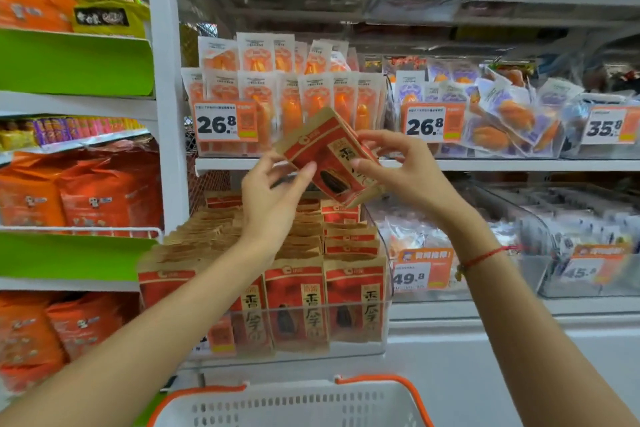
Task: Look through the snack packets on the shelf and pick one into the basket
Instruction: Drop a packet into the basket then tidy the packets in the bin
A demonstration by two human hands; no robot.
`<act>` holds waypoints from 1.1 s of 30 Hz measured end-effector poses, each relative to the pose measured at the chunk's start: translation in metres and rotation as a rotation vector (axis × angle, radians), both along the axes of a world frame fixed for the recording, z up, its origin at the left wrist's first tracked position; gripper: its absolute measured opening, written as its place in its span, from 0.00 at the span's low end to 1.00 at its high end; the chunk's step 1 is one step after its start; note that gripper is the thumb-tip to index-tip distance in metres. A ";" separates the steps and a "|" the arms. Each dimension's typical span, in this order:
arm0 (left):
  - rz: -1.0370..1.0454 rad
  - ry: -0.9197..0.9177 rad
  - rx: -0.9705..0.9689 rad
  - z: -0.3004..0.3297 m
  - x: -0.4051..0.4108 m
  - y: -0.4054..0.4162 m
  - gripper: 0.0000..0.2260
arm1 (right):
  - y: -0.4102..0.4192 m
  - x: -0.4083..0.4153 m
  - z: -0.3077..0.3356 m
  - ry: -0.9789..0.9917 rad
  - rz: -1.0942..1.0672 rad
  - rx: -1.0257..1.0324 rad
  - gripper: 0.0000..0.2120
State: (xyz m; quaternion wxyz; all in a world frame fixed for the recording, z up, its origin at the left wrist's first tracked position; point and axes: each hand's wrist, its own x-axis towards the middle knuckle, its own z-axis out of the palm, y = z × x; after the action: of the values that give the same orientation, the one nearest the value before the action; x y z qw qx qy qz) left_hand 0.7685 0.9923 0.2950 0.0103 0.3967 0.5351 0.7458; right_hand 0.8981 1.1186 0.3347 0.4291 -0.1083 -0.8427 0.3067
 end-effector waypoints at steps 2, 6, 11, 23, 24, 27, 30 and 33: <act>0.025 -0.020 -0.074 -0.008 -0.009 0.014 0.06 | 0.018 -0.011 -0.012 -0.030 -0.040 0.019 0.18; 0.096 -0.007 -0.303 -0.019 -0.028 0.033 0.03 | 0.044 -0.028 -0.038 -0.026 -0.166 0.059 0.16; 0.206 0.081 -0.373 -0.016 -0.038 0.042 0.07 | 0.060 -0.044 -0.056 -0.043 -0.201 -0.017 0.14; 0.306 0.485 -0.860 -0.011 -0.051 0.068 0.19 | 0.071 -0.047 -0.080 -0.371 -0.452 0.037 0.25; 0.273 0.499 -0.909 -0.011 -0.053 0.071 0.19 | 0.073 -0.046 -0.081 -0.420 -0.455 0.027 0.26; 0.170 0.499 -1.076 -0.014 -0.058 0.079 0.18 | 0.079 -0.045 -0.089 -0.431 -0.376 -0.056 0.19; 0.155 0.575 -1.259 -0.024 -0.054 0.085 0.18 | 0.078 -0.047 -0.090 -0.143 -0.235 -0.129 0.09; 0.201 0.629 -1.173 -0.025 -0.051 0.087 0.16 | 0.077 -0.048 -0.087 -0.112 -0.279 -0.101 0.07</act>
State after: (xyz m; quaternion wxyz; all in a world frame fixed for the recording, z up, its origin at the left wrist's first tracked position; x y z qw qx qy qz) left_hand 0.7173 1.0793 0.2699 -0.0020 0.4721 0.8634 0.1781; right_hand 0.8501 1.1957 0.2477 0.4138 -0.2625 -0.8257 0.2795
